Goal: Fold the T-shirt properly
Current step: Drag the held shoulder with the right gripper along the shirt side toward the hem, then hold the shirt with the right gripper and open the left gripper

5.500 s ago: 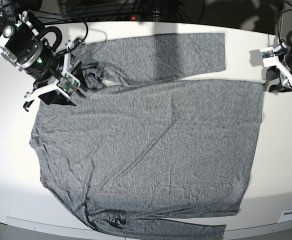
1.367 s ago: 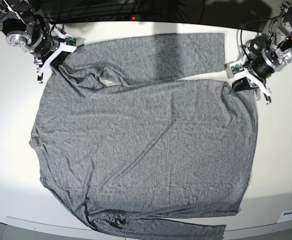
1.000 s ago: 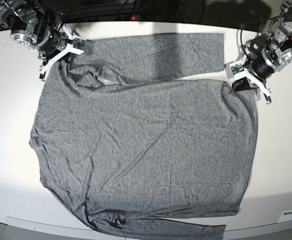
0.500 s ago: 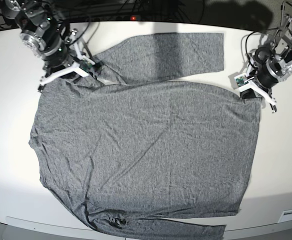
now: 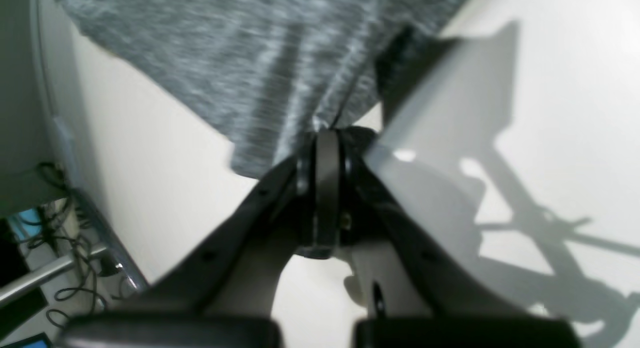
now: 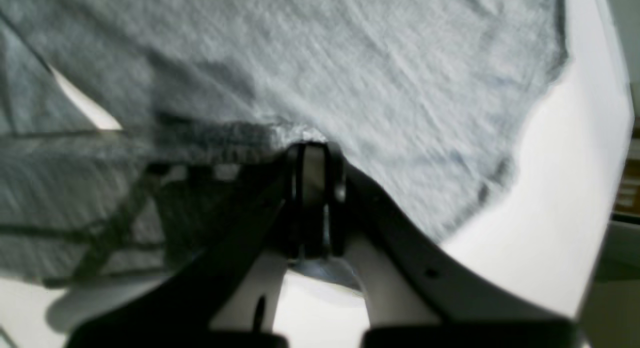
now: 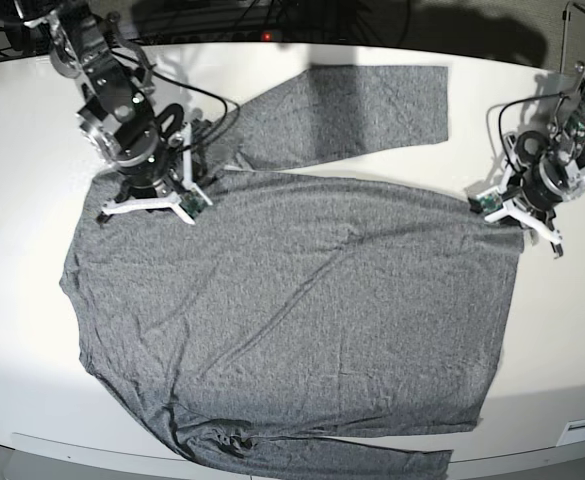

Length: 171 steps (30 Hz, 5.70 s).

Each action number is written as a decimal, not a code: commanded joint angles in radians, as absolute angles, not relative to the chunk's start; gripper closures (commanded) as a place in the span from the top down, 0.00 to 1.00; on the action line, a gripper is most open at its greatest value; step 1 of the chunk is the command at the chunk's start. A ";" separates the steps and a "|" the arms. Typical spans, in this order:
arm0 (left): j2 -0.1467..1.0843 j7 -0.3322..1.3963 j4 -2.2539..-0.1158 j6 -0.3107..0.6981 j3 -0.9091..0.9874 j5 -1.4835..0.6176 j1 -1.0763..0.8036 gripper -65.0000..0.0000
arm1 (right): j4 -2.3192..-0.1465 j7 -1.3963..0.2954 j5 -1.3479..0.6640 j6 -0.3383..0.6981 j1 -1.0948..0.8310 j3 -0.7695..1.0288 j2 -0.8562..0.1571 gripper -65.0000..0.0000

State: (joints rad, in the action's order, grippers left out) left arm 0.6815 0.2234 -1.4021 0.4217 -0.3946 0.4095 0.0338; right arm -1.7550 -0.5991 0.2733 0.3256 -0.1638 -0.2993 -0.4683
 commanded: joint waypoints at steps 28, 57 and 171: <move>0.732 0.328 -1.541 0.407 -0.386 0.362 0.086 0.00 | -1.850 -0.660 0.222 0.279 -0.053 -0.171 -0.424 0.00; 0.729 0.263 -1.537 0.408 -0.386 0.255 0.236 0.00 | -1.784 -0.582 0.047 0.301 -0.001 0.085 -0.424 0.00; 0.515 -0.315 -0.830 0.224 -0.386 0.280 0.535 0.26 | -1.082 -0.353 0.013 0.336 0.448 0.085 -0.332 0.35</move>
State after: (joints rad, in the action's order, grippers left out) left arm 0.4995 -0.2897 -0.8181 0.2321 -0.3946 0.2935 0.5041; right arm -1.0657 -0.3729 0.0185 0.3470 0.4156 0.0792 -0.3187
